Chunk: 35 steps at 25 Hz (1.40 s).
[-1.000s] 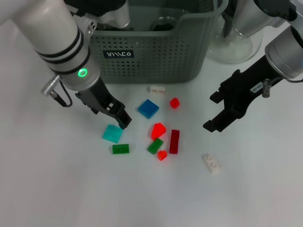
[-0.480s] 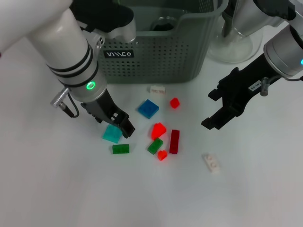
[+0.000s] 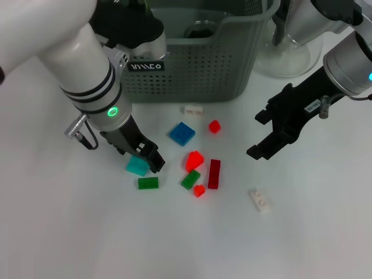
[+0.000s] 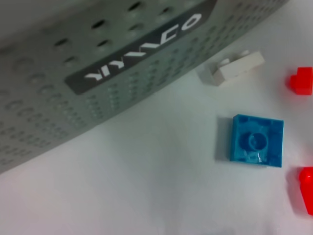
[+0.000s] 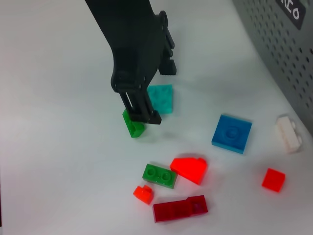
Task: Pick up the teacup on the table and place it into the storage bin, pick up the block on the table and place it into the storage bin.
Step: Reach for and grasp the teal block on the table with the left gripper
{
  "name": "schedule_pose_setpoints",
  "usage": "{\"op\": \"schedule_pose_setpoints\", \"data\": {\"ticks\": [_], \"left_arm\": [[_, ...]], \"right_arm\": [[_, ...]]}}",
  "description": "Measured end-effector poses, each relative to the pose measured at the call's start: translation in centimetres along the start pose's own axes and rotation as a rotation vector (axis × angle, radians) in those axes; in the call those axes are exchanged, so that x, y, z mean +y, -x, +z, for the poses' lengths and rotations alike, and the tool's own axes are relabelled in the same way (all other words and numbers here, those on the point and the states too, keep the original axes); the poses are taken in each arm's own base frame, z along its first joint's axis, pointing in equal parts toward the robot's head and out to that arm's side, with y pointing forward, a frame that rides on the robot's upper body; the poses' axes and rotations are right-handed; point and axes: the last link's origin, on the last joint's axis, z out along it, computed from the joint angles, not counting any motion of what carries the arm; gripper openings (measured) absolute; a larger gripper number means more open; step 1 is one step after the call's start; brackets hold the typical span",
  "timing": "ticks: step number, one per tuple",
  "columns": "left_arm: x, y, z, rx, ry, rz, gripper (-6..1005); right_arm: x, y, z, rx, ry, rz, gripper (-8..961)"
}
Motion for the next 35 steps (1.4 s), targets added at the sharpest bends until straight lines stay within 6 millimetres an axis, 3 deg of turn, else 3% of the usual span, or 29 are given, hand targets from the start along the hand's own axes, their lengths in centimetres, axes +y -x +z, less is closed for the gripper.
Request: {"op": "schedule_pose_setpoints", "data": {"ticks": [25, 35], "left_arm": [[0.4, 0.3, 0.9, -0.010, -0.020, 0.033, 775], [0.6, 0.4, 1.1, -0.023, -0.034, 0.059, 619]], "right_arm": [[-0.2, 0.0, 0.0, -0.011, -0.009, 0.005, 896], [-0.3, 0.1, -0.2, -0.014, -0.019, 0.004, 896]]}}
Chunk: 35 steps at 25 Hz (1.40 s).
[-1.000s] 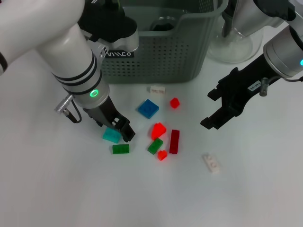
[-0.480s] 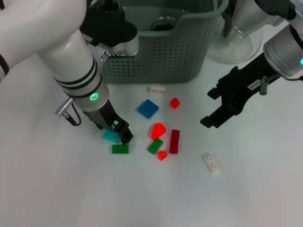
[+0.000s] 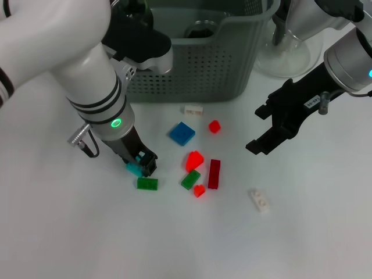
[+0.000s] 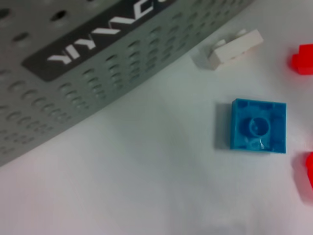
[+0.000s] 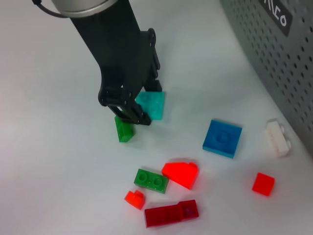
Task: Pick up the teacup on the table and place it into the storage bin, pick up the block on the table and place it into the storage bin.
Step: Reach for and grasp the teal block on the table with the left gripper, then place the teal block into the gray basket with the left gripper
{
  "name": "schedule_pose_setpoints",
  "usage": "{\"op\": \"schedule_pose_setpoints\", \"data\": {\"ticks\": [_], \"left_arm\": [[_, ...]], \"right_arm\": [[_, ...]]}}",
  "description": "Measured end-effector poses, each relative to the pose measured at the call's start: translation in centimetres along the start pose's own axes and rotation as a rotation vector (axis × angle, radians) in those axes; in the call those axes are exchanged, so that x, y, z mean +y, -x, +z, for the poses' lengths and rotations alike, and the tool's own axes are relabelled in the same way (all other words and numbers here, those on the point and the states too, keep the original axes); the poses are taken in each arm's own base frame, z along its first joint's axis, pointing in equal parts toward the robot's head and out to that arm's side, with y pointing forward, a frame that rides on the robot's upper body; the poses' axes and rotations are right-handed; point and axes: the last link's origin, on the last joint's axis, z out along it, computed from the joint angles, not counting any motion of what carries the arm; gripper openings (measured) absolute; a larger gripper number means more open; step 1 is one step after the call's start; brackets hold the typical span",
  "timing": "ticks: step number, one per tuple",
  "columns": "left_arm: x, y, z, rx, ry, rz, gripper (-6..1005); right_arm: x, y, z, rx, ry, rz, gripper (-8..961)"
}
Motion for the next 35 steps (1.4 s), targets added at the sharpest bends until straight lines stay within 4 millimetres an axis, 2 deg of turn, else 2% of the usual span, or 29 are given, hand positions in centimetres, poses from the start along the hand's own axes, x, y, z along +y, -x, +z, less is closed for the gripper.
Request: {"op": "schedule_pose_setpoints", "data": {"ticks": [6, 11, 17, 21, 25, 27, 30, 31, 35], "left_arm": [[0.3, 0.0, 0.1, -0.008, -0.016, 0.027, 414], [0.2, -0.2, -1.0, 0.013, -0.045, 0.048, 406], [-1.2, -0.1, -5.4, 0.112, -0.022, 0.049, 403], [-2.0, 1.0, -9.3, 0.262, 0.183, 0.035, 402], [-2.8, 1.7, -14.1, 0.482, 0.405, 0.066, 404], [-4.0, 1.5, -16.5, 0.593, 0.452, 0.073, 404], [-6.2, 0.6, -18.0, 0.650, 0.379, 0.063, 404], [-7.6, -0.2, -18.3, 0.655, 0.311, 0.043, 404], [-9.8, -2.4, -18.3, 0.643, 0.191, 0.011, 403]], "right_arm": [[0.0, 0.0, 0.0, -0.001, -0.001, 0.000, 896], [0.0, -0.1, -0.1, -0.002, -0.003, 0.003, 896], [-0.1, -0.3, -0.1, -0.004, -0.003, 0.011, 896], [-0.2, -0.7, -0.3, -0.013, 0.000, 0.041, 896], [-0.3, -1.3, -0.3, -0.026, 0.007, 0.082, 896], [-0.4, -1.6, -0.2, -0.035, 0.013, 0.107, 896], [-0.4, -2.0, 0.0, -0.045, 0.024, 0.142, 896], [-0.5, -2.2, 0.1, -0.049, 0.029, 0.156, 896], [-0.6, -2.8, 0.4, -0.065, 0.048, 0.205, 896]]}}
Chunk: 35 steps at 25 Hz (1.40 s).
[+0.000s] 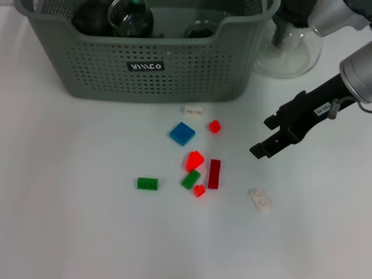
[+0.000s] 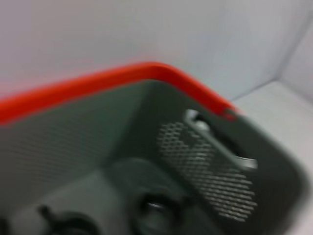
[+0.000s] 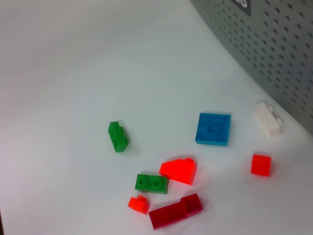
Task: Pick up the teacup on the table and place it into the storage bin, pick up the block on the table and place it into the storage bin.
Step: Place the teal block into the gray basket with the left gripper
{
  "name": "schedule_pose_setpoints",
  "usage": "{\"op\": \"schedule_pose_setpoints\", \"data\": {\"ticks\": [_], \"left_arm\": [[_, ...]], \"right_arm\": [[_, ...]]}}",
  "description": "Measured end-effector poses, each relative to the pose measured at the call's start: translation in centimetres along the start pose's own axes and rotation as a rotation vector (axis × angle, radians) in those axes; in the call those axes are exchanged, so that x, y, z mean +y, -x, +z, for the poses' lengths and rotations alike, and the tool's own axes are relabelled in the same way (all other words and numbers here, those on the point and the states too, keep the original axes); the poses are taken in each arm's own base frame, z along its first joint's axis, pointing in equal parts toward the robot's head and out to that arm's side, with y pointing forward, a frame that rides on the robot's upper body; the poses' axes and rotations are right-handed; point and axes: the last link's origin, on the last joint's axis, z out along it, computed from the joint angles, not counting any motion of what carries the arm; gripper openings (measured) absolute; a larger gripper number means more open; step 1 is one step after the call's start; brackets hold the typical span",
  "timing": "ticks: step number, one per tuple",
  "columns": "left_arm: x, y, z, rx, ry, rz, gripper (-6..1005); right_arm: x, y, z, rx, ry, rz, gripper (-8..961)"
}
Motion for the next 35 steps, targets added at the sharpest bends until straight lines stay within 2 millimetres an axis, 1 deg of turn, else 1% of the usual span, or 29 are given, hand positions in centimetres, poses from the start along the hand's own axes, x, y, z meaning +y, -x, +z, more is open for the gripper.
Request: {"op": "schedule_pose_setpoints", "data": {"ticks": [1, 2, 4, 7, 10, 13, 15, 21, 26, 31, 33, 35], "left_arm": [[-0.7, -0.9, 0.7, -0.006, -0.043, 0.018, 403], [-0.9, -1.2, 0.9, -0.008, -0.058, 0.025, 403], [-1.8, -2.3, 2.2, -0.022, -0.116, 0.049, 403], [-3.0, -3.3, 4.1, -0.057, -0.205, 0.073, 403], [-3.9, -3.8, 5.7, -0.086, -0.284, 0.101, 403], [-4.7, -3.8, 6.7, -0.101, -0.335, 0.112, 402], [-4.9, -3.7, 7.2, -0.104, -0.347, 0.113, 402], [-4.3, -3.6, 8.0, -0.098, -0.342, 0.113, 404], [-4.2, -3.6, 8.1, -0.097, -0.340, 0.115, 416], [-4.2, -3.6, 8.1, -0.095, -0.341, 0.116, 638], [-4.1, -3.7, 7.7, -0.087, -0.337, 0.121, 662], [-3.5, -3.8, 6.7, -0.064, -0.313, 0.127, 686]], "right_arm": [[-0.1, -0.1, 0.1, -0.006, 0.003, 0.017, 896], [-0.2, -0.1, 0.1, -0.009, 0.003, 0.025, 896], [-0.3, 0.0, 0.1, -0.016, 0.005, 0.041, 896], [-0.3, 0.3, 0.1, -0.015, 0.005, 0.055, 896], [-0.3, 0.5, 0.1, -0.013, 0.001, 0.059, 896], [-0.3, 0.7, 0.1, -0.013, -0.001, 0.059, 897], [-0.3, 0.7, 0.1, -0.013, -0.002, 0.058, 897], [-0.3, 0.8, 0.1, -0.012, -0.003, 0.058, 897], [-0.3, 0.8, 0.0, -0.011, -0.003, 0.058, 897], [-0.4, 0.8, 0.1, -0.010, -0.004, 0.060, 897], [-0.4, 0.7, 0.1, -0.010, -0.005, 0.057, 896], [-0.4, 0.8, 0.1, -0.010, -0.005, 0.051, 896]]}}
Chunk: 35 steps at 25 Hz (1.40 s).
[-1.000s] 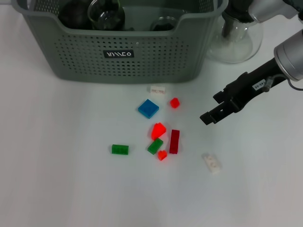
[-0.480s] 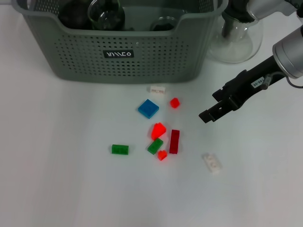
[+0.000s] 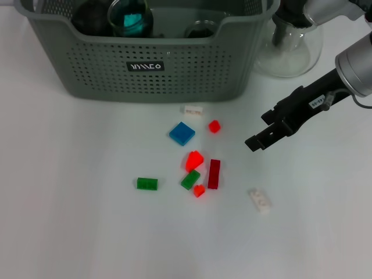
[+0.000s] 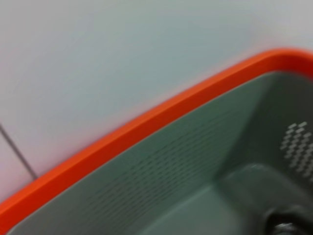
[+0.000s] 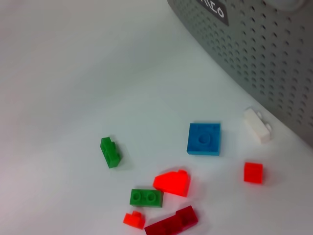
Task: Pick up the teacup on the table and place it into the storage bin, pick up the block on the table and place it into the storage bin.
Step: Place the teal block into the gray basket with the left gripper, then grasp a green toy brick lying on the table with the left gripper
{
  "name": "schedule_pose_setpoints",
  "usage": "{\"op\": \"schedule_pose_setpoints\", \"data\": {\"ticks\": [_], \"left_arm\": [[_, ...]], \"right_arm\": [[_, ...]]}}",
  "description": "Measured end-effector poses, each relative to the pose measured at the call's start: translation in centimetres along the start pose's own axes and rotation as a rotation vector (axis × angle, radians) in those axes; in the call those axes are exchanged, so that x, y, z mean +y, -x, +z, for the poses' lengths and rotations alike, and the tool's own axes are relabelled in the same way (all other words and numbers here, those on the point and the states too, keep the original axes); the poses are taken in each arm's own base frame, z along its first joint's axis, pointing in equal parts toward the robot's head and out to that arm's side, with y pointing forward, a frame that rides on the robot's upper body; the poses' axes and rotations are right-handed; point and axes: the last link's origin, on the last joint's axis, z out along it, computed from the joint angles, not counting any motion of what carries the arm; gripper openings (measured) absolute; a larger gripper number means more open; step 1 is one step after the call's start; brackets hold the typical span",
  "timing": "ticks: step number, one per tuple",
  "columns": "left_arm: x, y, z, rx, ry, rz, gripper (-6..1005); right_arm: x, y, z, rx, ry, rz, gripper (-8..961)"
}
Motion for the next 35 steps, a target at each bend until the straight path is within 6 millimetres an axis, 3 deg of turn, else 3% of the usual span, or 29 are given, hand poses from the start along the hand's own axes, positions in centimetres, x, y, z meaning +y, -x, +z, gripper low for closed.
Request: {"op": "schedule_pose_setpoints", "data": {"ticks": [3, 7, 13, 20, 25, 31, 35], "left_arm": [[1.2, 0.0, -2.8, 0.074, 0.094, 0.024, 722], [3.8, 1.7, -7.0, 0.143, 0.265, 0.144, 770], [7.3, 7.0, -9.1, 0.064, 0.510, 0.313, 763], [10.2, 12.5, -6.6, -0.157, 0.636, 0.358, 760], [11.9, 14.9, -3.7, -0.308, 0.644, 0.431, 759], [12.9, 15.6, -1.6, -0.376, 0.637, 0.478, 757], [12.8, 15.0, -0.8, -0.425, 0.539, 0.380, 756]], "right_arm": [[0.0, 0.0, 0.0, -0.001, -0.002, -0.009, 896], [-0.1, -0.1, -0.2, -0.003, -0.007, -0.009, 896], [-0.2, -0.4, -0.1, -0.005, -0.005, -0.007, 896], [-0.2, -0.6, 0.1, -0.006, -0.003, 0.004, 897], [-0.2, -0.6, 0.3, -0.007, -0.005, 0.007, 896], [-0.3, -0.9, 0.5, -0.006, -0.003, 0.018, 897], [-0.3, -1.0, 0.6, -0.006, -0.003, 0.021, 897]]}}
